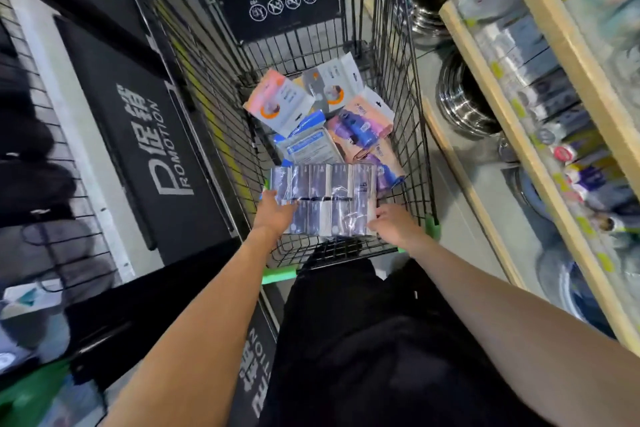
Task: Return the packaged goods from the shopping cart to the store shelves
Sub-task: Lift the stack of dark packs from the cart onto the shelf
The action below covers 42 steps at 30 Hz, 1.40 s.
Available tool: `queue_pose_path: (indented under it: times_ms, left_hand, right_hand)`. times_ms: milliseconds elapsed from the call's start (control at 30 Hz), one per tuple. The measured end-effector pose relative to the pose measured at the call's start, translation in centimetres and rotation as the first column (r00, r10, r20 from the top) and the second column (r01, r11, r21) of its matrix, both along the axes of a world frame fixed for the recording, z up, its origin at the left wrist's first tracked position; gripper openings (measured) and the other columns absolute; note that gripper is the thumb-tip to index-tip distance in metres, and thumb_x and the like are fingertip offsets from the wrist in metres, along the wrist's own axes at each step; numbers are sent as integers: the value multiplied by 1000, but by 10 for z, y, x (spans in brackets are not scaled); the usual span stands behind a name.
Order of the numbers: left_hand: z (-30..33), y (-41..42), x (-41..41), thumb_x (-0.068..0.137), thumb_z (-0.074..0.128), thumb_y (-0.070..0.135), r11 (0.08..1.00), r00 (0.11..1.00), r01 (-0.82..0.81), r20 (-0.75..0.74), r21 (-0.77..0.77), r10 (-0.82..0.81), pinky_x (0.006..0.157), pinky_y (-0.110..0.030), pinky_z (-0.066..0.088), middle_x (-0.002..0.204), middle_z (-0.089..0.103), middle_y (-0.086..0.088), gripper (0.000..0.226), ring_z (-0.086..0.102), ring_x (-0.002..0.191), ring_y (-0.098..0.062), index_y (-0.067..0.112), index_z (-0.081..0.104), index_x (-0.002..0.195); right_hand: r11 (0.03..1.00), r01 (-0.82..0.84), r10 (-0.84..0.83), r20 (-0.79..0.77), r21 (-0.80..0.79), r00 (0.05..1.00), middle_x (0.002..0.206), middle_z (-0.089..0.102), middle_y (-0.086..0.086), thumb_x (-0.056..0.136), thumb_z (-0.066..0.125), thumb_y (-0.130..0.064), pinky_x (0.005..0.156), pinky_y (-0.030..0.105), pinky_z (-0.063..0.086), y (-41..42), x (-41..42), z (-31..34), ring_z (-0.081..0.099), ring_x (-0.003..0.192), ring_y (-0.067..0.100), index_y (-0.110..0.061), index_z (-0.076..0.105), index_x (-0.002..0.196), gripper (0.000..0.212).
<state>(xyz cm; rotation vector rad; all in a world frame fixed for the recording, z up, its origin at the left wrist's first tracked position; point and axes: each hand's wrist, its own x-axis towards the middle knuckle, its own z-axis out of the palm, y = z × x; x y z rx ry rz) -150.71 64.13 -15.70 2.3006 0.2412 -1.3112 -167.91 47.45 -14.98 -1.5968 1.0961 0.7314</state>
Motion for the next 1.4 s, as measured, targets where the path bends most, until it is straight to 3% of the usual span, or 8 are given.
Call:
queue_pose_path:
  times_ms: [167,400,500,667,1000,1200,1300,1400]
  left_hand:
    - [-41,15,12,89,65,27,992,986,-123,-116,13,123,115,-51,35,154,38,-12,80,44,136,-35,14,21,154]
    - [-76,20,33,81,70,41,975,962,-180,-182,130,202,111,-48,39,148,43,-17,91,46,132,-38,5,25,152]
    - [-103,29,42,49,76,77,962,924,-222,-282,159,259,104,-57,45,142,53,-16,108,54,123,-42,20,50,138]
    - [-58,1,24,99,48,45,949,875,-304,-368,88,314,86,-34,40,80,53,-4,35,50,79,-22,14,63,101]
    - [-32,-13,62,102,36,38,918,919,-386,50,-89,391,99,-49,46,127,60,-24,49,59,112,-40,2,51,131]
    - [15,-146,100,70,46,90,889,999,12,-22,-459,-25,114,-44,37,133,63,4,86,55,128,-17,30,64,128]
    - [91,-233,96,87,69,38,699,937,303,67,-647,-344,89,-17,46,94,73,21,27,66,91,6,26,65,111]
    - [135,-311,90,77,78,3,472,774,546,201,-692,-600,87,-17,46,96,70,27,63,64,86,11,33,53,126]
  right_hand:
    - [997,82,-79,-165,13,983,134,53,13,93,59,-17,95,37,42,0,16,-17,53,124,31,-7,41,142,52]
    - [916,363,-335,-173,168,926,157,33,12,76,78,-46,113,46,35,-6,29,-43,42,137,31,-17,23,153,99]
    - [917,347,-336,-86,198,938,136,56,4,64,83,-54,102,42,45,1,38,-50,54,125,26,-22,44,142,93]
    - [992,116,-112,84,-43,990,107,71,0,69,87,-31,89,36,55,22,80,-39,68,96,19,-18,65,118,55]
    - [978,141,-83,328,-155,941,80,73,-3,62,86,-47,74,35,56,-50,56,74,68,74,11,-24,75,94,41]
    - [748,657,-493,588,-90,642,58,62,-1,73,83,-3,56,23,44,-123,5,156,58,53,12,-14,69,65,19]
    - [537,838,-592,663,-101,459,60,65,1,69,85,-21,57,31,38,-159,-17,172,53,59,19,-20,72,70,13]
    - [355,924,-550,768,-142,329,70,71,2,78,80,-17,59,27,45,-198,-37,195,59,61,13,-8,74,92,17]
